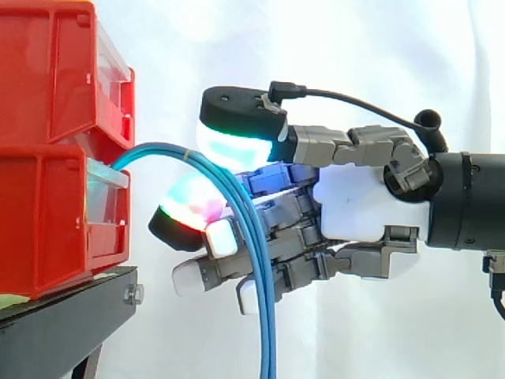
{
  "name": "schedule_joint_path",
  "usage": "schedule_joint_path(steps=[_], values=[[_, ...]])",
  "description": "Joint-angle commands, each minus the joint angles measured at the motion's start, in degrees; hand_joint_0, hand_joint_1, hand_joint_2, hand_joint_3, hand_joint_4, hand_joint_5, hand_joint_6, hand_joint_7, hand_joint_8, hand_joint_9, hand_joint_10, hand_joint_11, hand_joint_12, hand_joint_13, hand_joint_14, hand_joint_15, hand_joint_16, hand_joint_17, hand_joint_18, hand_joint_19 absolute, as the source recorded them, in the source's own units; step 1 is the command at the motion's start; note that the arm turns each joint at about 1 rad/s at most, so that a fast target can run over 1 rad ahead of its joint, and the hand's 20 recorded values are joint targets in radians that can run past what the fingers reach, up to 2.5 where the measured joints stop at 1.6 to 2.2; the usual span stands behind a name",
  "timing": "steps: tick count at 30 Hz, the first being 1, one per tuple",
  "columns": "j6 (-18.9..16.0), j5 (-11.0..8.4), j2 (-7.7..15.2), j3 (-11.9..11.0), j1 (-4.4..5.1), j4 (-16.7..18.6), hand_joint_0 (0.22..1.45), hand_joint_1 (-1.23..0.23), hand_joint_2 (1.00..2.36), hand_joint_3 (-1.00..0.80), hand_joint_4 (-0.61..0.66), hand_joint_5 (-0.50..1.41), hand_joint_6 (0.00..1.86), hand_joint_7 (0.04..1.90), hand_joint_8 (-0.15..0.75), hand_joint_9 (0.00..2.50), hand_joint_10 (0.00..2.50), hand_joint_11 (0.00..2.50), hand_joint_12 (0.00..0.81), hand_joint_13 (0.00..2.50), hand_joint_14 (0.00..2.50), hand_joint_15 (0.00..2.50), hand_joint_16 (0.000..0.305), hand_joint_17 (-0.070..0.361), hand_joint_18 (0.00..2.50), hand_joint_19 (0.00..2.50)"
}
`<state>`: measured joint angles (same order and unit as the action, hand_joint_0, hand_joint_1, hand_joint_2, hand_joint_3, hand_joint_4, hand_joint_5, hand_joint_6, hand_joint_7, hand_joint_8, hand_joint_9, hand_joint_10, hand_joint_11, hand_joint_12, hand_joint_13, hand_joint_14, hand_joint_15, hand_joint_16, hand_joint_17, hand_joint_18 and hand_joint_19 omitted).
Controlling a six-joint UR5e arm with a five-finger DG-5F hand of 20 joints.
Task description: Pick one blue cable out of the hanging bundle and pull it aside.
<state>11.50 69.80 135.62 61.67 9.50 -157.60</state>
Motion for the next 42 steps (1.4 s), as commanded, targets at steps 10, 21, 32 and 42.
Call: schedule_joint_path(steps=[10, 21, 32, 42], values=[[-1.1, 0.07, -0.1, -0.8, 0.00, -1.4, 0.73, -0.86, 1.01, -0.33, 0.18, -0.15, 0.90, 1.39, 0.351, 0.89, 0.01, 0.55, 0.349, 0.80, 0.01, 0.35, 0.049, 0.110, 0.97, 0.47], [-1.9, 0.51, 0.0, -1.8, -0.18, -3.3, 0.57, -0.73, 1.00, -0.50, 0.24, -0.12, 0.91, 1.22, 0.360, 1.01, 0.01, 0.57, 0.342, 0.87, 0.02, 0.38, 0.049, 0.110, 1.00, 0.52], [-1.9, 0.51, -0.1, -1.8, -0.18, -3.2, 0.59, -0.64, 1.02, -0.31, 0.24, -0.12, 0.89, 1.27, 0.367, 1.02, 0.02, 0.55, 0.350, 0.88, 0.01, 0.40, 0.050, 0.112, 1.01, 0.56], [-1.9, 0.51, 0.0, -1.9, -0.27, -3.2, 0.76, -0.88, 1.03, -0.13, 0.14, -0.15, 0.93, 1.53, 0.357, 0.98, 0.01, 0.61, 0.340, 0.89, 0.02, 0.40, 0.048, 0.108, 1.00, 0.52]])
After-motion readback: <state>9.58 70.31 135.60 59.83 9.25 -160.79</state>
